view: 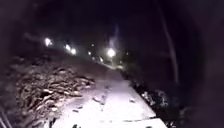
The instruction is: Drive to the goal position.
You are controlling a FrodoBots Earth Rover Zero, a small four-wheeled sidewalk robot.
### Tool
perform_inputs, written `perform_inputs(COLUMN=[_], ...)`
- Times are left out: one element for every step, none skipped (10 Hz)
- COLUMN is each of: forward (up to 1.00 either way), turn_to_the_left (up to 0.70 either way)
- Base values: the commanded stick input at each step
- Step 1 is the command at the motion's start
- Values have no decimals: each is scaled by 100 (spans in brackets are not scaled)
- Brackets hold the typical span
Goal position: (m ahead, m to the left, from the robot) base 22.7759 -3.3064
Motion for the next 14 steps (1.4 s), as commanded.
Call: perform_inputs(forward=[45,45,45,45,45,45,45,45,45,45,45,45,45,45], turn_to_the_left=[0,0,0,0,0,0,0,0,0,0,0,0,0,27])
